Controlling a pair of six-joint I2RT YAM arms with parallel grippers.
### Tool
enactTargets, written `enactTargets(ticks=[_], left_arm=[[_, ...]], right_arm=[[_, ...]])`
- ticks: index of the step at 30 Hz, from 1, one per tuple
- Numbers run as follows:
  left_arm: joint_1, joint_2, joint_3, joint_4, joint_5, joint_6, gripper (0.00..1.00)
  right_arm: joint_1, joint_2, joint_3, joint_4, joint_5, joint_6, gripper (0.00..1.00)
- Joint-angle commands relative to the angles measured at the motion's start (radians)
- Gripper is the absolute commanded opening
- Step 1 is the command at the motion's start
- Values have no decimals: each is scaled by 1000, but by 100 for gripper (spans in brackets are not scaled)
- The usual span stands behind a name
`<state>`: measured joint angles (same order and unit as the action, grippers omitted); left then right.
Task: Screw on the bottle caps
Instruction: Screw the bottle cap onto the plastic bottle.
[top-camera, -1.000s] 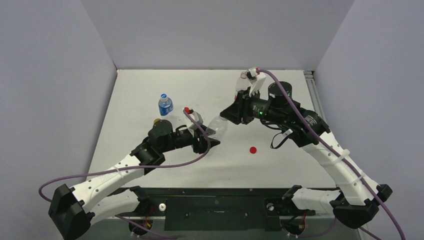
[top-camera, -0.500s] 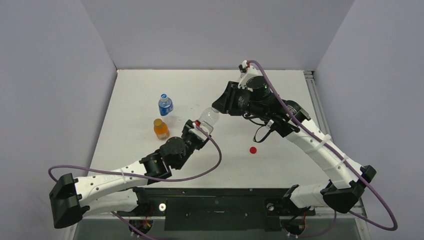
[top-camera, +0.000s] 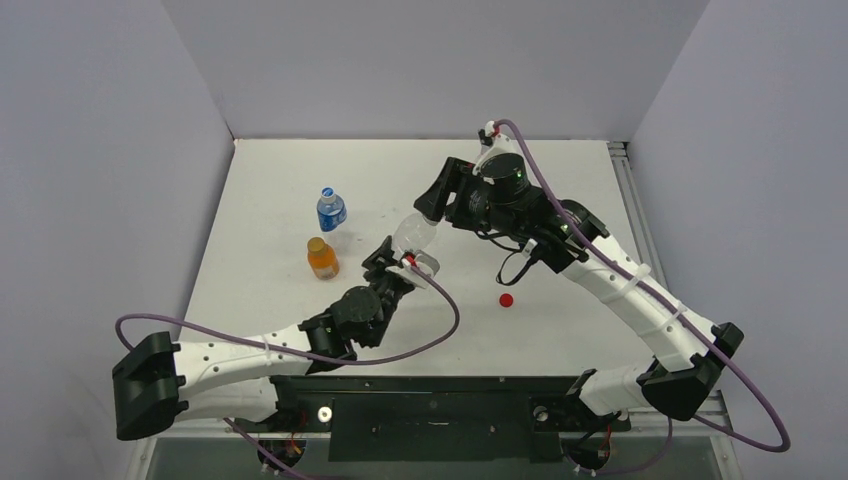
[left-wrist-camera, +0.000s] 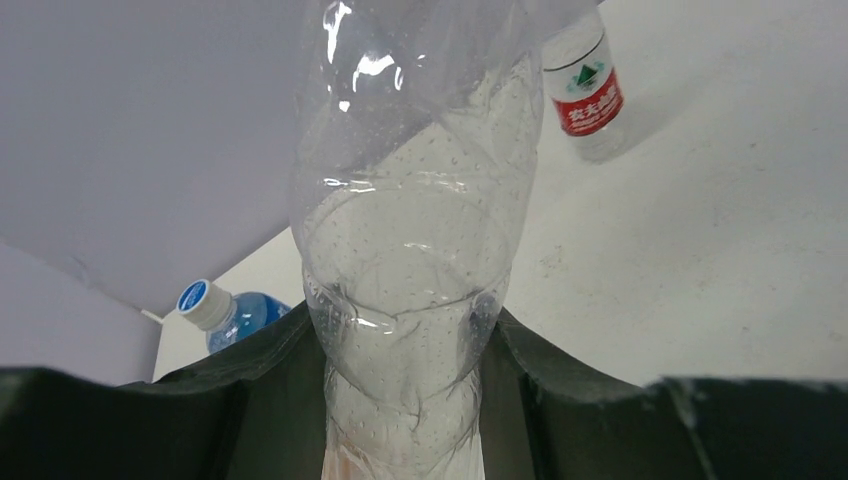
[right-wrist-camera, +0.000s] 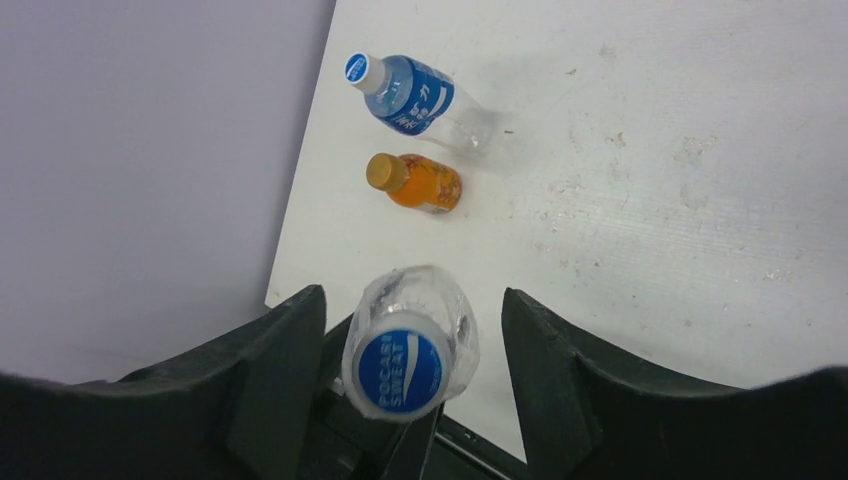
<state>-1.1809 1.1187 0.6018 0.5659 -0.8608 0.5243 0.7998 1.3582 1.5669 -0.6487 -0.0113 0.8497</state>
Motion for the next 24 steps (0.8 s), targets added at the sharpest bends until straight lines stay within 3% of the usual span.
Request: enactTargets(ticks=[1, 6, 13, 16, 24], left_arm=[[29, -99, 27, -53, 172, -102, 0], [151, -160, 29, -244, 490, -285, 0], [345, -176, 57, -356, 967, -480, 0], [410, -162, 74, -351, 1203, -559, 0], [558, -151, 30, -144, 1617, -834, 0]], right_arm=[[-23, -15, 53, 14, 40, -45, 68], [-81, -74, 49, 44, -41, -134, 74], [-135, -171, -10, 85, -179, -307, 73], [-144, -199, -42, 88, -279, -369, 71], [-117, -246, -83, 47, -444, -491, 67]])
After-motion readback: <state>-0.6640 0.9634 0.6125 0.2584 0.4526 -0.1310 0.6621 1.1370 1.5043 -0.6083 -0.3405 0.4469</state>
